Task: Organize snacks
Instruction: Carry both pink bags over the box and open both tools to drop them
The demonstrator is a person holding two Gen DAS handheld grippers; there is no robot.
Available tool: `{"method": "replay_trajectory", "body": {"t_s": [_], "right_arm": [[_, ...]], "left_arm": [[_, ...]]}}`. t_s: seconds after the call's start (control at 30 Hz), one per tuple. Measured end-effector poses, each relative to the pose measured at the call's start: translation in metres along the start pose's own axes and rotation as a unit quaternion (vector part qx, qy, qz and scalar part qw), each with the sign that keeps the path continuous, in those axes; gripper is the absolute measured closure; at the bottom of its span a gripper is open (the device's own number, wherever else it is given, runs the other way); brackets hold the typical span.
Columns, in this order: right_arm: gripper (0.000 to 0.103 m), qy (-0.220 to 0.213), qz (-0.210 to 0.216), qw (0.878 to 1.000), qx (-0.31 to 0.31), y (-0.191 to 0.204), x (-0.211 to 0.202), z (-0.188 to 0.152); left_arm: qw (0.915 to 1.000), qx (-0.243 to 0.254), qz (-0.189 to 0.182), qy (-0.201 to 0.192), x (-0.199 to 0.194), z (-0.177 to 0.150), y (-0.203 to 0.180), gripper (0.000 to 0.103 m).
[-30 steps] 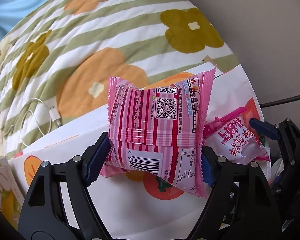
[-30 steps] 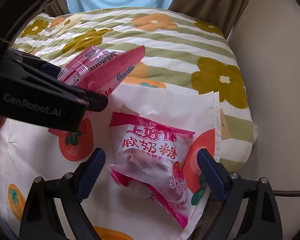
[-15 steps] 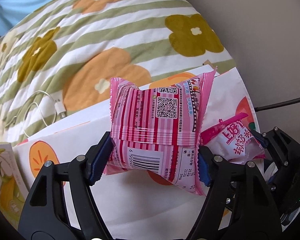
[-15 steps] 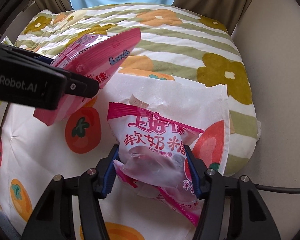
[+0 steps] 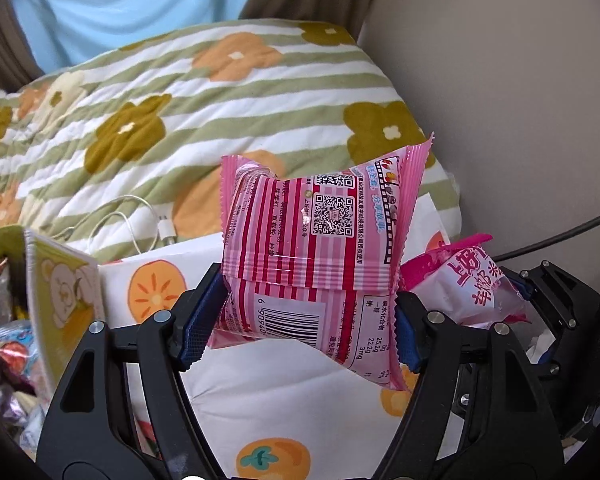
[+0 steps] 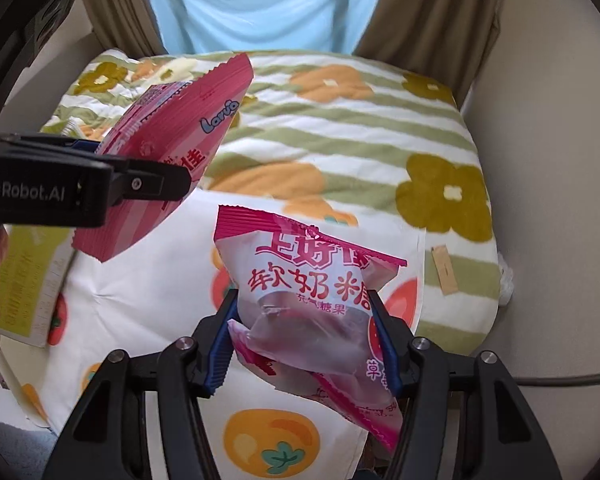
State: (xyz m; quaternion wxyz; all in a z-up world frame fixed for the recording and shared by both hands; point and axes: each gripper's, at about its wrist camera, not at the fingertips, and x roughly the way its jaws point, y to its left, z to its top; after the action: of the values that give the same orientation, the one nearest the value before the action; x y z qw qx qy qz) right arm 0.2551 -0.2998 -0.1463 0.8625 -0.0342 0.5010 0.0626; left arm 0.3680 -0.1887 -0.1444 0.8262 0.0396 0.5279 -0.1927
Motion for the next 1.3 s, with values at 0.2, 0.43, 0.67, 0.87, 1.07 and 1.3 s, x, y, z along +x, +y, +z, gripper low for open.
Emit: {"method": "replay_trajectory", "body": {"t_s": [0.2, 0.43, 0.67, 0.87, 1.07, 1.3], "right_arm": [[0.048, -0.047, 0.044, 0.997, -0.037, 0.042, -0.042, 0.038], [0.048, -0.091, 0.101, 0.988, -0.079, 0.127, -0.065, 0.093], [0.048, -0.099, 0.129, 0.984, -0.068, 0.219, -0.056, 0.131], [0.048, -0.084, 0.122, 0.988, -0.032, 0.269, -0.04, 0.143], [0.048, -0.072, 0.096, 0.993, 0.005, 0.29, -0.031, 0.142], [0.048, -0.054, 0.077, 0.995, 0.03, 0.299, -0.023, 0.142]], "left_arm": [[0.9965, -0.049, 0.04, -0.054, -0.081, -0.008, 0.053, 0.033], [0.9841, -0.111, 0.096, -0.1, -0.156, -0.031, 0.155, 0.033], [0.982, -0.12, 0.116, -0.089, -0.175, -0.058, 0.246, 0.033], [0.9877, -0.098, 0.104, -0.063, -0.161, -0.08, 0.292, 0.031], [0.9937, -0.064, 0.073, -0.056, -0.153, -0.092, 0.31, 0.012], [0.9934, -0.069, 0.058, -0.07, -0.172, -0.098, 0.337, 0.006]]}}
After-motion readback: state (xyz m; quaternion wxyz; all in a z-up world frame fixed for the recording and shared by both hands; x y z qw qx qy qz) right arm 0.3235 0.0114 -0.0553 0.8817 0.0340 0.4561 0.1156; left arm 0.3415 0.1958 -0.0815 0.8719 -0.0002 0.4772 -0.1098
